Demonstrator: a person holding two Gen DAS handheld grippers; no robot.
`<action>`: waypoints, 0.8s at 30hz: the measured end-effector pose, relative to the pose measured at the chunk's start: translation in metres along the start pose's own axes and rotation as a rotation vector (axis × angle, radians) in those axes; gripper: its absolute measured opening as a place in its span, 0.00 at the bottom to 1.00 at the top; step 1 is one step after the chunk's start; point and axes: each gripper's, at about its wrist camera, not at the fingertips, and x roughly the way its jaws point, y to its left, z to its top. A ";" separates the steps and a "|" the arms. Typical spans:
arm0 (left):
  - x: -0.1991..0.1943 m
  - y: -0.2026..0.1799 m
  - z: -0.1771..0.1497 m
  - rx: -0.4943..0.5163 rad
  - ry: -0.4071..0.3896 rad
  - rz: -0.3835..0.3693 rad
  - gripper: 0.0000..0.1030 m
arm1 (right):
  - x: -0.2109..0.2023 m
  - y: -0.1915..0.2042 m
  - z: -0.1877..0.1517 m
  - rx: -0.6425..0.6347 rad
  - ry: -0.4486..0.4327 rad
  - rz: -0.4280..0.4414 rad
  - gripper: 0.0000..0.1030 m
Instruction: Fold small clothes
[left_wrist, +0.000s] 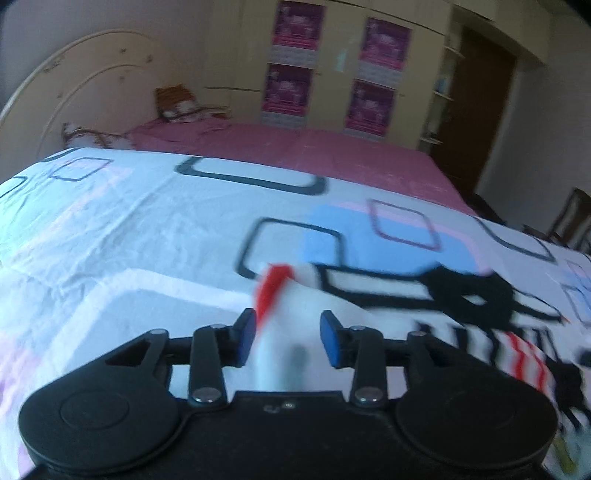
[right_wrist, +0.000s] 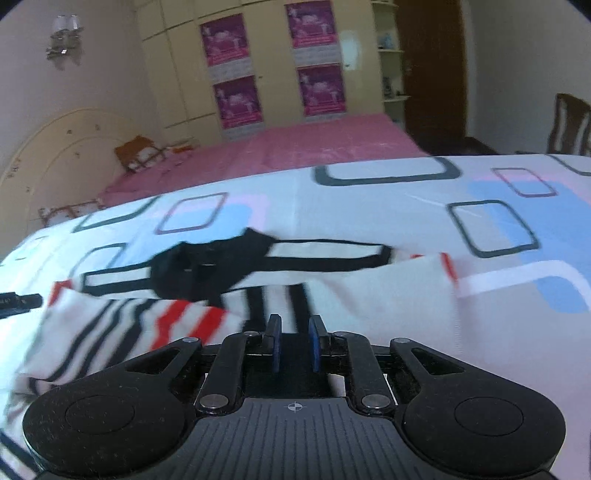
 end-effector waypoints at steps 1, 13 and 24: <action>-0.005 -0.006 -0.005 0.012 0.009 -0.013 0.38 | 0.002 0.006 0.000 -0.009 0.005 0.013 0.15; -0.007 -0.039 -0.060 0.078 0.129 -0.038 0.39 | 0.029 0.035 -0.028 -0.175 0.103 -0.020 0.15; -0.005 -0.046 -0.060 0.107 0.132 -0.006 0.40 | 0.025 0.025 -0.033 -0.210 0.095 -0.061 0.16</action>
